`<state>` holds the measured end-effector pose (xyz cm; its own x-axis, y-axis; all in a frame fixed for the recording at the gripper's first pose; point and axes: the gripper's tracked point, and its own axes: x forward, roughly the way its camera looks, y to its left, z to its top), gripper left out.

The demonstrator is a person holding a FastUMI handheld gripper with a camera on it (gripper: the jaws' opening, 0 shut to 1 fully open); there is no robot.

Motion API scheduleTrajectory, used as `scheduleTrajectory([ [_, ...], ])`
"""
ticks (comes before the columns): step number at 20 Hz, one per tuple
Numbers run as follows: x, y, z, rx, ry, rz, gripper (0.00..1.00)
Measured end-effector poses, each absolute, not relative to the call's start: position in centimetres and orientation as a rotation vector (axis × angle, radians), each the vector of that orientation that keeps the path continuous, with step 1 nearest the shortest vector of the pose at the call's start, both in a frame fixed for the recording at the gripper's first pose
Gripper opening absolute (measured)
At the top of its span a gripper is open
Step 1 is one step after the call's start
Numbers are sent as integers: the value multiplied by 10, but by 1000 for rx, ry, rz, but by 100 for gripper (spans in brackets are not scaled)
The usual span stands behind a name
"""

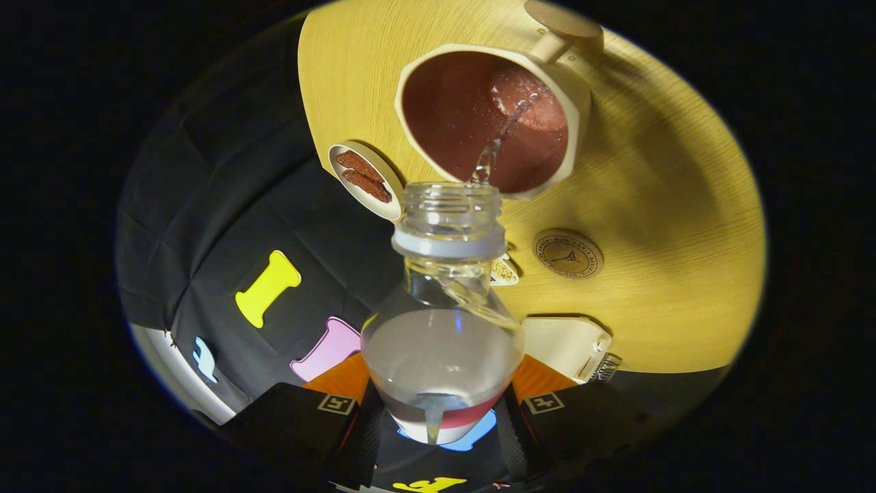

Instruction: Take the bottle from table, then pour the juice into the cup, finally place the bottle on the coaster

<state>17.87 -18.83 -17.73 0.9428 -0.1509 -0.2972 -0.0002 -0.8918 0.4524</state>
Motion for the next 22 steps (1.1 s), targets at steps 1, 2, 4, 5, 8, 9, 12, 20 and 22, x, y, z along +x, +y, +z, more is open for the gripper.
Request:
scheduleTrajectory([
  [1, 179, -190, -175, 2655, -125, -444, 74],
  [2, 178, -195, -173, 2672, -154, -442, 73],
  [4, 175, -196, -173, 2693, -177, -441, 74],
  [5, 176, -198, -173, 2698, -188, -440, 74],
  [8, 174, -203, -174, 2695, -215, -449, 74],
  [9, 173, -204, -175, 2698, -229, -451, 74],
  [12, 171, -210, -174, 2719, -259, -454, 74],
  [20, 170, -210, -174, 2720, -260, -455, 74],
  [22, 170, -208, -174, 2721, -242, -462, 74],
])
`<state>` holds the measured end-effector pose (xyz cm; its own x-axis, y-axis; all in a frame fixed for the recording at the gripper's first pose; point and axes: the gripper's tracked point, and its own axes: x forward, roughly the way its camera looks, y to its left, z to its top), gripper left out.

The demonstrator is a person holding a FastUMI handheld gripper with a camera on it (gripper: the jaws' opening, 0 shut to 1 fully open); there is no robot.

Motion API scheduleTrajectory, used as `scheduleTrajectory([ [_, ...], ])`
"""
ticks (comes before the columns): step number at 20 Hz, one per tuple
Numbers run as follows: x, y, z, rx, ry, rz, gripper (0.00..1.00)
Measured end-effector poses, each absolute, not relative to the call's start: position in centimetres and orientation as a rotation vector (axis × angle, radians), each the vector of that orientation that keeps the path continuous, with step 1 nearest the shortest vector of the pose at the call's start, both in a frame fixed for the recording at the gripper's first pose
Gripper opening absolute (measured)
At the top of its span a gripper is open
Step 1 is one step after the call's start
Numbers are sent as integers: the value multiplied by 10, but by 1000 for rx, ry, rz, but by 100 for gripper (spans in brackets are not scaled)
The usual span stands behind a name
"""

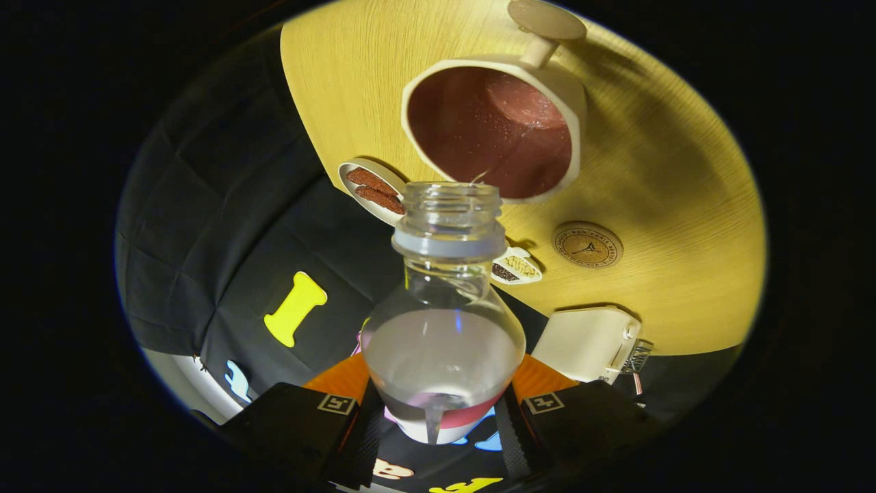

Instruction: Take the bottle from table, then pour the juice into the cup, finally place the bottle on the coaster

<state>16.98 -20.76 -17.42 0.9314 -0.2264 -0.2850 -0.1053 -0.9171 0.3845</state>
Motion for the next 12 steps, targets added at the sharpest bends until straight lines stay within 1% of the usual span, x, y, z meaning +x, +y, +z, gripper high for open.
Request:
scheduleTrajectory([
  [12, 170, -207, -176, 2726, -225, -489, 74],
])
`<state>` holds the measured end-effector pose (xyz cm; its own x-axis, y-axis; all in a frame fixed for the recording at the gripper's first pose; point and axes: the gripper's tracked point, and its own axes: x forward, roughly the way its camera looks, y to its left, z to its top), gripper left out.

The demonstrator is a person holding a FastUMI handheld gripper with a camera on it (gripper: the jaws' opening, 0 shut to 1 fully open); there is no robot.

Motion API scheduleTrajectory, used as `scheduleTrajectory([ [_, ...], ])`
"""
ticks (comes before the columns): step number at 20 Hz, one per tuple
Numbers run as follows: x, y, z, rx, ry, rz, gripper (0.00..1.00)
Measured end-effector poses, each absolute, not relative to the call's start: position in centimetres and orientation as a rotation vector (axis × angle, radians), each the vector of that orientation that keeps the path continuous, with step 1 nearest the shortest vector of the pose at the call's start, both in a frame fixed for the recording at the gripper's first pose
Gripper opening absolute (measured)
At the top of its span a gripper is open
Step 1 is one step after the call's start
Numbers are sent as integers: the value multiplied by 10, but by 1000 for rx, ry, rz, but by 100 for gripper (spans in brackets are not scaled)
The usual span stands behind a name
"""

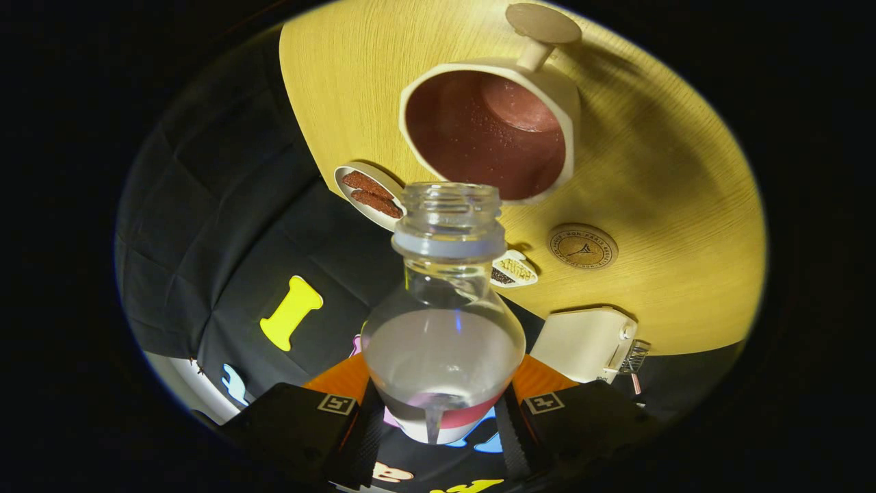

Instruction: Take the bottle from table, then pour the juice into the cup, finally place the bottle on the coaster

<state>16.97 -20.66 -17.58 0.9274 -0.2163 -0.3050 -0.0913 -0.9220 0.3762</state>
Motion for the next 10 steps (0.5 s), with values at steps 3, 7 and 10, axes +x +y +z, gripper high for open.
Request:
scheduleTrajectory([
  [3, 170, -206, -177, 2736, -233, -494, 74],
  [7, 170, -205, -178, 2732, -240, -499, 74],
  [10, 169, -201, -179, 2693, -225, -507, 74],
])
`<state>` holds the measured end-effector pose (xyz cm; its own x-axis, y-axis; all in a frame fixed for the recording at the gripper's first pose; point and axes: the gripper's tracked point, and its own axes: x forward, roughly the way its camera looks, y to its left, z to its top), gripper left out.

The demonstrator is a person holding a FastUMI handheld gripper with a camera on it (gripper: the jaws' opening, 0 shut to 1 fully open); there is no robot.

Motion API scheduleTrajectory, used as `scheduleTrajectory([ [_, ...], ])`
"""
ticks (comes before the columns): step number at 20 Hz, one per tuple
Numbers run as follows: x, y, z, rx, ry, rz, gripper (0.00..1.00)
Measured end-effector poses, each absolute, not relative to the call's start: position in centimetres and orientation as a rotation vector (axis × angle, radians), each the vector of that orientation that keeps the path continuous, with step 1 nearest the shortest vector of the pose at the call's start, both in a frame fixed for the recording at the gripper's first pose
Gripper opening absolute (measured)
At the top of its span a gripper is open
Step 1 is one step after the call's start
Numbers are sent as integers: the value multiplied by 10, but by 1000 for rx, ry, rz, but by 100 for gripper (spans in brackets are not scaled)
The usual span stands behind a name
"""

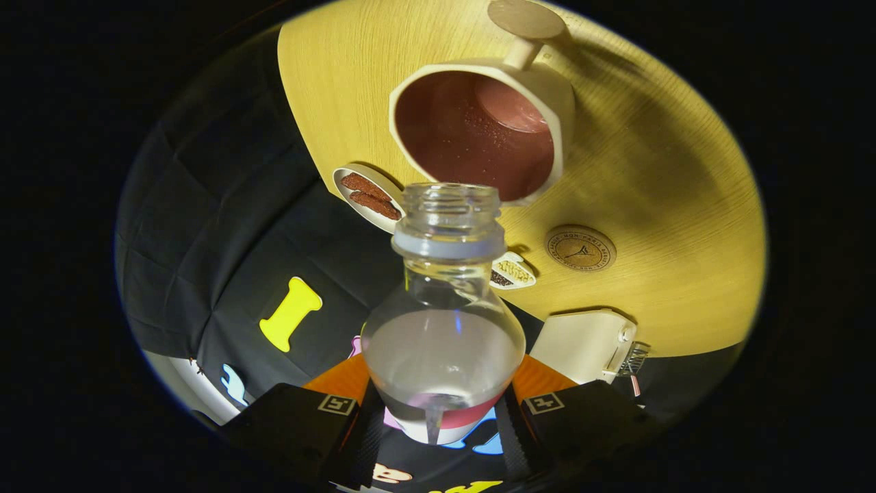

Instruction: Take the bottle from table, then pour the juice into the cup, finally place the bottle on the coaster

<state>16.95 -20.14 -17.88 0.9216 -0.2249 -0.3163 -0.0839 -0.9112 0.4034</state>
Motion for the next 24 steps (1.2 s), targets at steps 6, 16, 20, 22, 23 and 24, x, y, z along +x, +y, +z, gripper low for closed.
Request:
scheduleTrajectory([
  [6, 157, -180, -186, 2325, -69, -557, 73],
  [16, 96, -165, -183, 1299, 110, -453, 73],
  [20, 73, -171, -172, 887, 117, -393, 73],
  [22, 67, -170, -159, 693, 107, -366, 73],
  [23, 64, -168, -157, 594, 115, -361, 73],
  [24, 66, -164, -154, 511, 122, -357, 73],
])
